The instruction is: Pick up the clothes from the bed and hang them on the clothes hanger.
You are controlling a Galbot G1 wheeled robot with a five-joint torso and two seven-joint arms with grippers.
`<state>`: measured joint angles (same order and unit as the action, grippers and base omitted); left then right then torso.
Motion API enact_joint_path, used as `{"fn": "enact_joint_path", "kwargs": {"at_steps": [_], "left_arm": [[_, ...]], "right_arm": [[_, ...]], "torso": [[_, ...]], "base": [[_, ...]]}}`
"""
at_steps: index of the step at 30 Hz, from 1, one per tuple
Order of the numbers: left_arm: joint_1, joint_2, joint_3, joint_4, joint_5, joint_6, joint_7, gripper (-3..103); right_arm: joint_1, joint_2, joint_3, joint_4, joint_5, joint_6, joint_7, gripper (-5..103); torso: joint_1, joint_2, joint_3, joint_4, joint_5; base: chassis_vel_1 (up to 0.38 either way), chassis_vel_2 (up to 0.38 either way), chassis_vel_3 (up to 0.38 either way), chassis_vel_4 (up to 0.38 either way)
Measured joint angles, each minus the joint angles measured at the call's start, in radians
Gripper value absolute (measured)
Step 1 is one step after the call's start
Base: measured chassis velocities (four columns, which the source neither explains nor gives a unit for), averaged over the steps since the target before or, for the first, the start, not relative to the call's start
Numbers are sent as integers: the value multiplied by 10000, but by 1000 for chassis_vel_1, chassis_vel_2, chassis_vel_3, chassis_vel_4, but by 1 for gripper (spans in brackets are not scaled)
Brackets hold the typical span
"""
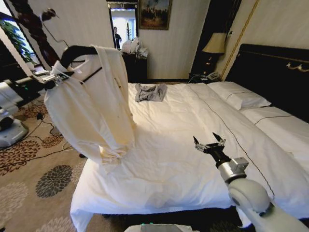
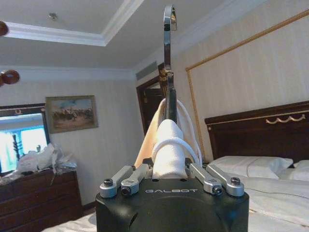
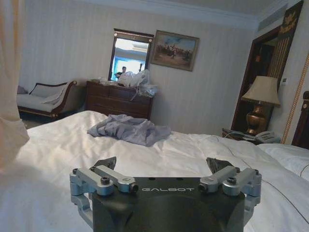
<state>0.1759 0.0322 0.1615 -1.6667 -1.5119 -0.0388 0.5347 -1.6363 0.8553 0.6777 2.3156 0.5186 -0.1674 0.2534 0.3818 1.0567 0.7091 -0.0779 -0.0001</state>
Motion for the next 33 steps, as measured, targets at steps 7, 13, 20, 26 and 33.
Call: {"fn": "enact_joint_path", "kwargs": {"at_steps": [7,13,20,26,33], "left_arm": [[1,145,-250,205,-408,36,-187,22],[13,304,-575,763,-946,781,-452,22],[31,-177,-906,1572,-1166,1642,-892,22],[27,-534,-997,1942,-1043,1952,-1123,22],[-447,-1978,-1147,2877,-587,2574,-1585,22]], "right_arm": [[-12,19,11,2,-60,5,-51,100],[13,1,-8,1,-79,6,-52,100],[33,-14,-24,-5,-89,6,-44,100],[37,-18,-29,-7,-92,8,-42,100],[44,-23,-38,-14,-99,9,-35,100]], "torso": [[2,-1,1,2,-1],[1,-1,0,5,1],[1,-1,1,1,1],[1,-1,1,5,0],[2,-1,1,0,0]], "base": [[0,0,0,0],[0,0,0,0],[0,0,0,0],[0,0,0,0],[0,0,0,0]]}}
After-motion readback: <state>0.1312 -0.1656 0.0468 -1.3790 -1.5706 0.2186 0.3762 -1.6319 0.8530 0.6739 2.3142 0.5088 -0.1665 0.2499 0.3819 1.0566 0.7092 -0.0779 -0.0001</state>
